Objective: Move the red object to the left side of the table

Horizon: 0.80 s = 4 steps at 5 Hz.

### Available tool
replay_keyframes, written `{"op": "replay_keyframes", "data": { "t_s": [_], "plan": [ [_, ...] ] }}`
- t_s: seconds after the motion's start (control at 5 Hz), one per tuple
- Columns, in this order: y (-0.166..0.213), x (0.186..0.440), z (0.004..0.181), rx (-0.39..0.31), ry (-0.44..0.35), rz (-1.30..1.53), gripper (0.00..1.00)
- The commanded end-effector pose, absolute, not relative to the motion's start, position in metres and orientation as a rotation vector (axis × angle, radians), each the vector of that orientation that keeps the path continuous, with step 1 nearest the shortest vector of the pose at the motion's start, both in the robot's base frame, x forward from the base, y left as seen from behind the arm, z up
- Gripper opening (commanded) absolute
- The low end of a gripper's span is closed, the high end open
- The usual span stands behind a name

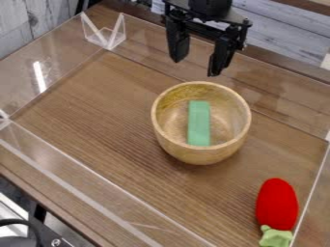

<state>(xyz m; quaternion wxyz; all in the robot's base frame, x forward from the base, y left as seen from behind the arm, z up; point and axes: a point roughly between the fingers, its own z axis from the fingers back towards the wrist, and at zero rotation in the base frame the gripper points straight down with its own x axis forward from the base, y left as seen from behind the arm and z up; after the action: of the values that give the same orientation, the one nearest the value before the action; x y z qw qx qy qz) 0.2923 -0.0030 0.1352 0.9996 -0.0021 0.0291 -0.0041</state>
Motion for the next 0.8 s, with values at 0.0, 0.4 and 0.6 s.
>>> {"op": "replay_keyframes", "data": {
  "t_s": [0.0, 0.4, 0.6],
  "plan": [
    [-0.007, 0.288, 0.124, -0.009, 0.094, -0.001, 1.00],
    [-0.047, 0.273, 0.114, -0.026, 0.130, 0.030, 1.00],
    [-0.089, 0.262, 0.112, -0.033, 0.127, 0.026, 1.00]
  ]
}}
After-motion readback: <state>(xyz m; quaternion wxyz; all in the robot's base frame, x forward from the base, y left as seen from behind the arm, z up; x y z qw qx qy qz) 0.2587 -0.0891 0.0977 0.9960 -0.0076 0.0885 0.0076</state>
